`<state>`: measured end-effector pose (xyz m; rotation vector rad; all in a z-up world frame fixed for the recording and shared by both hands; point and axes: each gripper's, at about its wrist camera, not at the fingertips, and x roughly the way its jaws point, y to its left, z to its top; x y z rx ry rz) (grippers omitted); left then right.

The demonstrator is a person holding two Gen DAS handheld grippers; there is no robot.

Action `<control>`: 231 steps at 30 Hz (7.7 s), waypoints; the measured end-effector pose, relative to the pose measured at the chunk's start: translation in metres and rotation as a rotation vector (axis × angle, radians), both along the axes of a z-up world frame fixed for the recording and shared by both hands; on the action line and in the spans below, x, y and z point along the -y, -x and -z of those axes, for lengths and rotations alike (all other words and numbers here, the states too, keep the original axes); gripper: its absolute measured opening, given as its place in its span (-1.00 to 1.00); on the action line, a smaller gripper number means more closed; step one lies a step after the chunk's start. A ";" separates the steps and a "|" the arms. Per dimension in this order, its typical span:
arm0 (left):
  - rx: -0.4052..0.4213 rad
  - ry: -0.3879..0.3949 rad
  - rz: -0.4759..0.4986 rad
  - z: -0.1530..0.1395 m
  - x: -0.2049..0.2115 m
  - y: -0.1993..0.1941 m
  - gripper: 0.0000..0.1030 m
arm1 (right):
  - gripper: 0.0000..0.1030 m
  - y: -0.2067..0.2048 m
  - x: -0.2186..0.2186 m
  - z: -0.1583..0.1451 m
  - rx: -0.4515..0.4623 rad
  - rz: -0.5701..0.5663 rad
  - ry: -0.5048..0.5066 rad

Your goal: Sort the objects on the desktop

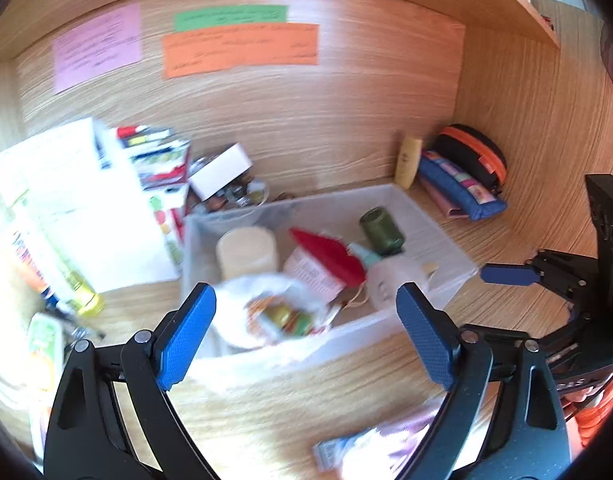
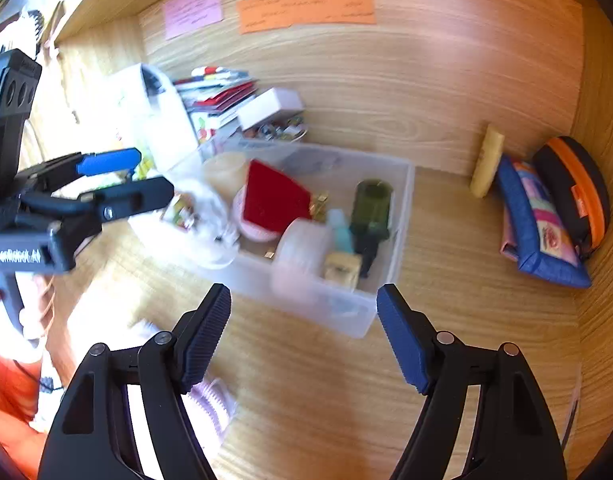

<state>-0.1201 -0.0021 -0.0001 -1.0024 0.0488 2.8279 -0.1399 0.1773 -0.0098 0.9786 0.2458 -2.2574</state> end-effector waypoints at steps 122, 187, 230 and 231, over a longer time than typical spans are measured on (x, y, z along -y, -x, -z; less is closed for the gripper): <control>0.039 -0.164 -0.023 0.008 -0.011 0.056 -0.09 | 0.11 0.065 0.034 0.001 -0.094 0.141 -0.020; -0.108 -0.051 -0.133 -0.010 0.001 -0.040 0.82 | 0.92 -0.039 0.008 -0.021 -0.221 0.146 -0.011; -0.093 0.012 -0.116 0.010 -0.023 -0.050 0.86 | 0.93 -0.049 -0.011 -0.003 -0.148 0.188 0.024; -0.090 0.009 -0.116 0.010 -0.023 -0.050 0.86 | 0.93 -0.049 -0.012 -0.004 -0.149 0.188 0.025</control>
